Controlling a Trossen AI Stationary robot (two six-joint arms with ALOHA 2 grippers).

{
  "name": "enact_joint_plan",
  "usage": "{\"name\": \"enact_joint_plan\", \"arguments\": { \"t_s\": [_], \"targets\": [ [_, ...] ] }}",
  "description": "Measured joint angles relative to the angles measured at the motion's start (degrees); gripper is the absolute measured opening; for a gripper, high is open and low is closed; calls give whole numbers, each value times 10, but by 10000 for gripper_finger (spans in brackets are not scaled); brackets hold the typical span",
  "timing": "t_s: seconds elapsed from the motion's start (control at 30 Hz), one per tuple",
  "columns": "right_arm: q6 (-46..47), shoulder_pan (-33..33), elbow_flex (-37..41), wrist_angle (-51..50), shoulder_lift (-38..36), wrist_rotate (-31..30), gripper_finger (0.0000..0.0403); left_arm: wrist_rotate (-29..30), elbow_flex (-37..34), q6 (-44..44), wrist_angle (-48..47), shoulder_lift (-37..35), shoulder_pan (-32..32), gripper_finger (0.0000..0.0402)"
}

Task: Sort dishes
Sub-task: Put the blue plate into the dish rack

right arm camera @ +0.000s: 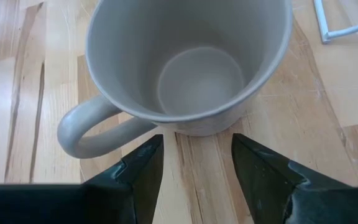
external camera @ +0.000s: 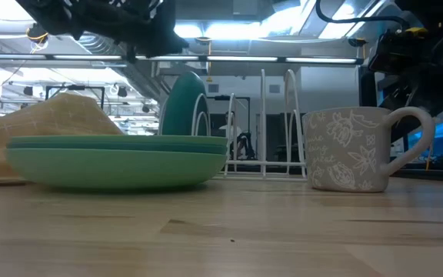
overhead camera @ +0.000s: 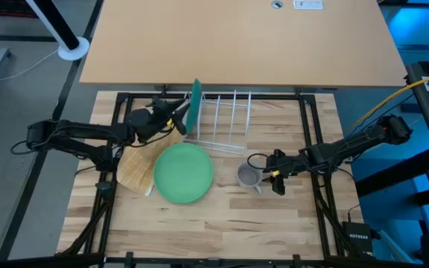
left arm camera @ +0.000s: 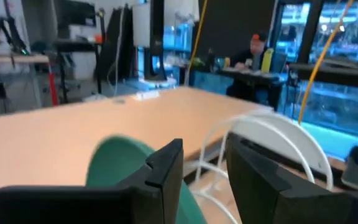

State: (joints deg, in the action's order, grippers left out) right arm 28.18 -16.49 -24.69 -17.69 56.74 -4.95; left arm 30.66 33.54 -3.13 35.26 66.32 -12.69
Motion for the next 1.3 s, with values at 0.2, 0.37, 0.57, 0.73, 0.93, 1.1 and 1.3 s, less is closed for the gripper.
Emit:
{"name": "enact_joint_plan", "arguments": {
  "t_s": [0.2, 0.37, 0.57, 0.73, 0.93, 1.1, 1.3],
  "targets": [
    [0, 0, 0, 0, 0, 0, 195, -6, 0, -152, -114, 0, -5, 115],
    [0, 0, 0, 0, 0, 0, 195, -45, 0, -169, -166, 0, -4, 115],
    [0, 0, 0, 0, 0, 0, 195, -80, 0, -189, -178, 0, -5, 116],
    [0, 0, 0, 1, 0, 0, 195, -81, 0, -210, -217, 0, -14, 115],
    [0, 0, 0, 2, 0, 0, 195, -81, 0, -221, -197, 0, -17, 53],
    [0, 0, 0, 5, 0, 0, 195, -85, 0, -234, -171, 0, -16, 12],
    [0, 0, 0, 4, 0, 0, 195, -92, 0, -303, -134, 0, -16, 5]
  ]
}}
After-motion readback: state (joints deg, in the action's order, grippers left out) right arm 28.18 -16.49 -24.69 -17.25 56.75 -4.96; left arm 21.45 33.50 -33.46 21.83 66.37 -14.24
